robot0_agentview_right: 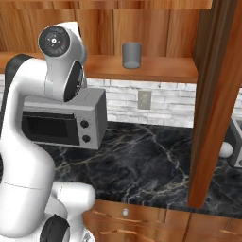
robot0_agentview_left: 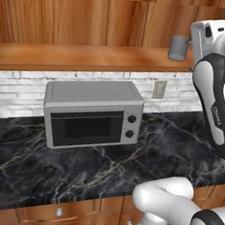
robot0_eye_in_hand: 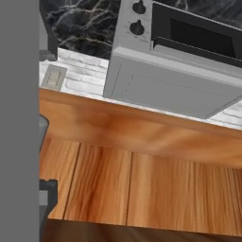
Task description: There is a bowl on the dining counter. Grab a lemon wedge from the fridge and place it in the bowl. Then get the liquor bottle and glass cup from the cabinet and place them next to the bowl.
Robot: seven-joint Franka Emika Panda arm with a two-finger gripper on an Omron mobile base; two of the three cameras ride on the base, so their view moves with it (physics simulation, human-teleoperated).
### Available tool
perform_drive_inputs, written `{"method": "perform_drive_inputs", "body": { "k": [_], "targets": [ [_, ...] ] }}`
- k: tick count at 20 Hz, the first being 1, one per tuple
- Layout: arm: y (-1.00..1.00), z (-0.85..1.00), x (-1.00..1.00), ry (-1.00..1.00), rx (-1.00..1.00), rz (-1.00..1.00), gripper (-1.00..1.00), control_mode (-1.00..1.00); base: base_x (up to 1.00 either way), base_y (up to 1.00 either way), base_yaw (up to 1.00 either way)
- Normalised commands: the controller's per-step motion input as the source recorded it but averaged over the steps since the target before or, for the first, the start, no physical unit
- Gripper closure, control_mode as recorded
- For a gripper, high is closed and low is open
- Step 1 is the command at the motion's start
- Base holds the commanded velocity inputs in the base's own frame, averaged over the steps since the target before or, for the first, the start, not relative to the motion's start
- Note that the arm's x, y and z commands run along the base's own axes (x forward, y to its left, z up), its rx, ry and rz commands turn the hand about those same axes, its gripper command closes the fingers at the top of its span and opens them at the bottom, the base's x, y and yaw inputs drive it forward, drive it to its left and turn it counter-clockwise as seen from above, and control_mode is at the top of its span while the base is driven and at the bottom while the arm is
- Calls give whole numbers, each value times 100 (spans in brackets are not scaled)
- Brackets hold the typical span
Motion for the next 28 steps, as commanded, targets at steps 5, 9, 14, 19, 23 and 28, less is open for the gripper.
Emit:
{"method": "perform_drive_inputs", "body": {
  "k": [5,9,14,19,23,28],
  "targets": [
    [-7,0,40,0,0,-1,-100,-100,0,0,0],
    [-17,2,40,0,-1,0,-100,-100,0,0,0],
    [-23,1,39,0,-1,0,-100,-100,0,0,0],
    [-25,0,29,0,0,0,-100,-100,0,0,0],
    [-18,0,34,0,0,0,-100,-100,0,0,0],
    [-4,0,40,0,0,0,-100,-100,0,0,0]
  ]
}}
